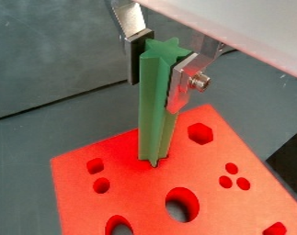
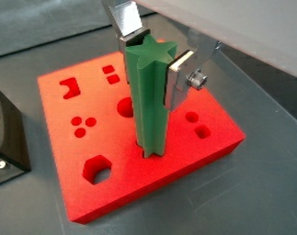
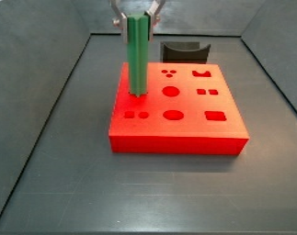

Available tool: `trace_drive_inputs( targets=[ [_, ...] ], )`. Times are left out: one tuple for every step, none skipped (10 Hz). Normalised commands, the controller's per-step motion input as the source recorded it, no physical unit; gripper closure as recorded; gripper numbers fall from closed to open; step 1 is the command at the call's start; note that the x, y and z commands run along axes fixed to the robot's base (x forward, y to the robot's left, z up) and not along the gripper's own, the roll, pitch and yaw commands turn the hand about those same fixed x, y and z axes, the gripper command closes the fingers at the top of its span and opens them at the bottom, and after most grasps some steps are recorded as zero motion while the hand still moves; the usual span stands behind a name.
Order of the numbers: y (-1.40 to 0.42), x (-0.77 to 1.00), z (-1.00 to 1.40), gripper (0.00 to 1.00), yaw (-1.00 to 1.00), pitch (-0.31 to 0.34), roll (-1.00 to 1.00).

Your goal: Insert the star object.

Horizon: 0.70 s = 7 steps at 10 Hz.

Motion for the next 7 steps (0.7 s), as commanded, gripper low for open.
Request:
trace_drive_inputs(
  targets=[
    [0.00, 0.00, -0.42, 1.00, -0.02, 0.003, 0.12],
    [0.00, 0.00, -0.51, 1.00, -0.04, 0.019, 0.17],
    [-0.01, 0.00, -0.61, 1.00, -0.05, 0.017, 0.17],
    [-0.05, 0.00, -0.59, 1.00, -0.07, 0.027, 0.18],
    [-0.13, 0.07, -0.64, 1.00, -0.09, 0.047, 0.19],
    [-0.11, 0.00, -0.87, 1.00, -0.09, 0.000, 0.10],
    [-0.07, -0.19, -1.00, 1.00, -0.06, -0.013, 0.01]
  ],
)
